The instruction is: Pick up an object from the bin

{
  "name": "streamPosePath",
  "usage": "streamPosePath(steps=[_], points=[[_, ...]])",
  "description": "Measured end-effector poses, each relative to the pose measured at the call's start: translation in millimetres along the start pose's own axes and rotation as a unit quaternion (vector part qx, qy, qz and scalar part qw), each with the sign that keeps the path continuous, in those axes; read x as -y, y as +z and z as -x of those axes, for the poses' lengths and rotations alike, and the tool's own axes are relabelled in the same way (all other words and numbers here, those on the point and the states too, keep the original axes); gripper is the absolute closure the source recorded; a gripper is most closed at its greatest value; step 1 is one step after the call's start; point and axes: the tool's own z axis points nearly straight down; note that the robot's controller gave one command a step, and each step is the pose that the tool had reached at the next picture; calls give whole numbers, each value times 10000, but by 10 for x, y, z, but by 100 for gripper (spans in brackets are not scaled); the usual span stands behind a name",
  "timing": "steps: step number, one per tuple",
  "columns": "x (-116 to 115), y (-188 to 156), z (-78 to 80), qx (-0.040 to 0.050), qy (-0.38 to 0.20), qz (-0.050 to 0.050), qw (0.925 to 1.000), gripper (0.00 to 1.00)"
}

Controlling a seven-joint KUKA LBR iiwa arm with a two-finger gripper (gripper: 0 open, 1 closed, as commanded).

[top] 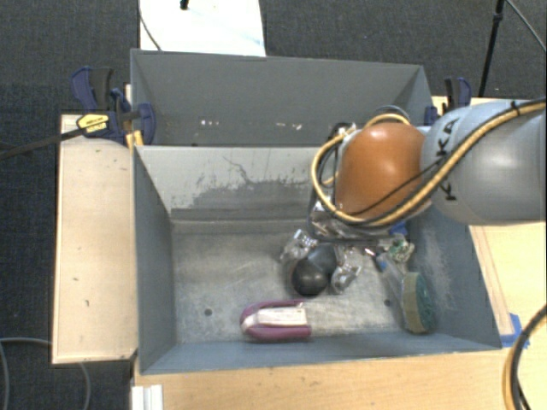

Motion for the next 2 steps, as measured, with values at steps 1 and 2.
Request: streamPosePath(steps=[1,2], points=[[17,-18,-6,2,46,-10,10000,100],[-11,-1555,-19,6,-1730,-32,9849,100]])
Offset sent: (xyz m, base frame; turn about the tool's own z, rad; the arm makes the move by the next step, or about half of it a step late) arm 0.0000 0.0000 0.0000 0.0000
